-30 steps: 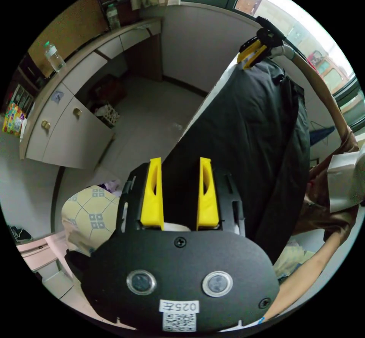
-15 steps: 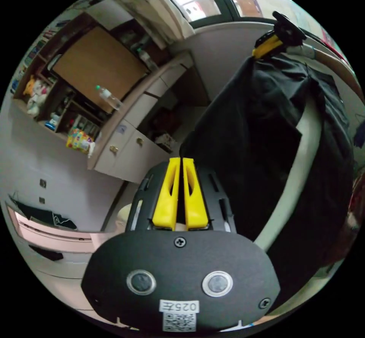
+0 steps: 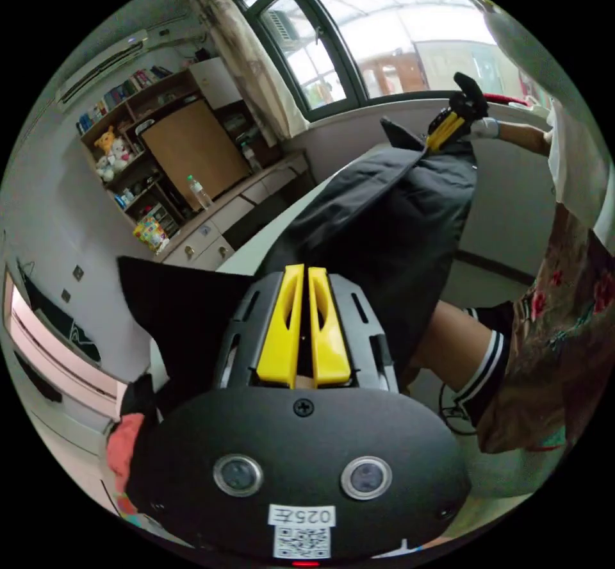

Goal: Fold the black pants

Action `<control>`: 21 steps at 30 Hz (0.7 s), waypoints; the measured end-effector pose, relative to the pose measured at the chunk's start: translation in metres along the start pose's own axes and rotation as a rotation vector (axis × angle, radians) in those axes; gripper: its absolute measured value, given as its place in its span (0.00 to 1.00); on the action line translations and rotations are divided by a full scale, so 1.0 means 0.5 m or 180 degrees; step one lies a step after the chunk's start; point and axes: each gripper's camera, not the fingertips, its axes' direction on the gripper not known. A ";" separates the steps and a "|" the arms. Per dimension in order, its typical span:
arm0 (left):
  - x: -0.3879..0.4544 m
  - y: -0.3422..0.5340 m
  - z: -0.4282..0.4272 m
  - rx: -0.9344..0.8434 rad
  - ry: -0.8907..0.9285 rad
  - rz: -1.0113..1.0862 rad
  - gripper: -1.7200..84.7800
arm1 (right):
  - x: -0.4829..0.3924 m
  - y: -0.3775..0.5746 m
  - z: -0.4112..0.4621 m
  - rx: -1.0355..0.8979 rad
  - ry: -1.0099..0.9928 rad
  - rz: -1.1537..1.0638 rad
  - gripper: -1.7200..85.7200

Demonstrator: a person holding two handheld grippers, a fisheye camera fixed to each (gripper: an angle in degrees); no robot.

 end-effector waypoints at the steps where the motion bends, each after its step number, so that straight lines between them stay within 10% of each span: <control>1: 0.000 0.011 0.001 -0.0015 0.0048 -0.0060 0.01 | -0.008 0.007 0.011 -0.0050 -0.0057 0.0014 0.01; 13: 0.041 0.105 -0.146 0.0206 -0.0530 -0.0611 0.02 | -0.154 0.075 -0.127 0.0296 0.0902 0.0005 0.01; 21: -0.125 0.304 -0.238 0.1388 0.0131 -0.2624 0.10 | -0.128 0.155 -0.025 0.0047 0.0217 0.0785 0.04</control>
